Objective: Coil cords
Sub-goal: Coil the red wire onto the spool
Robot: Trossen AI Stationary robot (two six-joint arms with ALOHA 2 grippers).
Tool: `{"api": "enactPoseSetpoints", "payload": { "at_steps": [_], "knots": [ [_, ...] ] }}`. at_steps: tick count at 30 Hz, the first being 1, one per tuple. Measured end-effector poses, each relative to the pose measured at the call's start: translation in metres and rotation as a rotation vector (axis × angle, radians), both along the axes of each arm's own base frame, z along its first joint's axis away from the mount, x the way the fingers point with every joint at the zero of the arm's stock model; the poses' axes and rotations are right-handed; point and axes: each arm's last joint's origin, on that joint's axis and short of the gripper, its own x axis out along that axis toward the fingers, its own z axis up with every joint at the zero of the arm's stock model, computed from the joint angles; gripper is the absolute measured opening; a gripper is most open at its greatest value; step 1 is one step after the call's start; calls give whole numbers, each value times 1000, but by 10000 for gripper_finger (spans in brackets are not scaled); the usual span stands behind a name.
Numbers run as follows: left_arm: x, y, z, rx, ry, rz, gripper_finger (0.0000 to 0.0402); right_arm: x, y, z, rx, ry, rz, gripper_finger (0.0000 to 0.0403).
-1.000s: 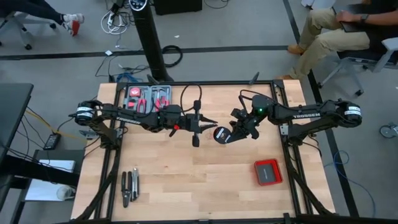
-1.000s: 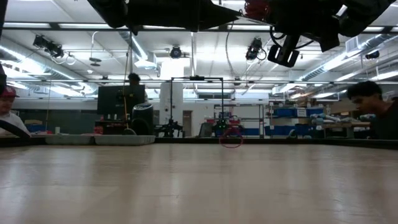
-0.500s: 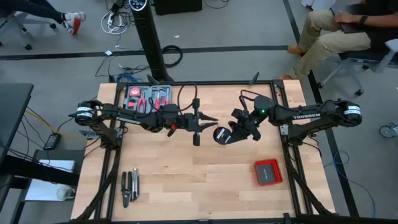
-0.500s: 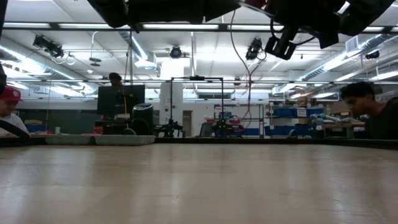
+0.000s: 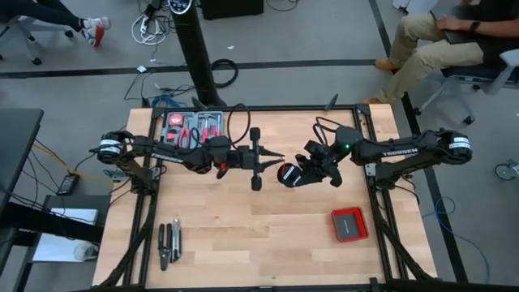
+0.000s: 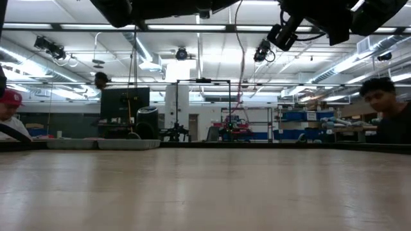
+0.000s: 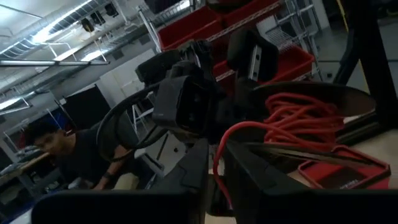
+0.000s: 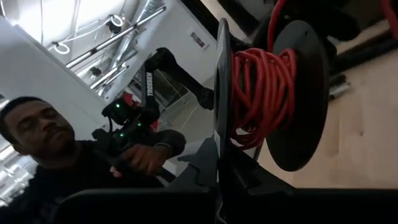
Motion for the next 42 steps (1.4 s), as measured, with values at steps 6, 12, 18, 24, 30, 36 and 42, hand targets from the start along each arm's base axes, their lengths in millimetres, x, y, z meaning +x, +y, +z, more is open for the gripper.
{"api": "enactPoseSetpoints", "payload": {
  "at_steps": [6, 12, 18, 24, 30, 36, 42],
  "knots": [
    [1, -4, 4, -42, -6, -14, 56, 3, 3, 0, -61, -68, -25, 0],
    [9, -5, 15, -104, 83, -24, 56, 16, 7, -8, -68, -133, -8, 0],
    [12, -7, 20, -185, 136, -34, 56, 19, 6, -5, -120, -266, 0, 0],
    [14, -9, 23, -246, 198, -81, 56, 18, 2, -3, -199, -341, -28, 0],
    [16, -10, 29, -283, 263, -112, 56, 15, -5, 5, -225, -431, -63, 0],
    [17, -11, 29, -292, 272, -121, 56, 15, -10, 6, -236, -451, -95, 0],
    [16, -17, 28, -292, 281, -139, 56, 15, -11, 7, -248, -466, -115, 0]
  ]
}}
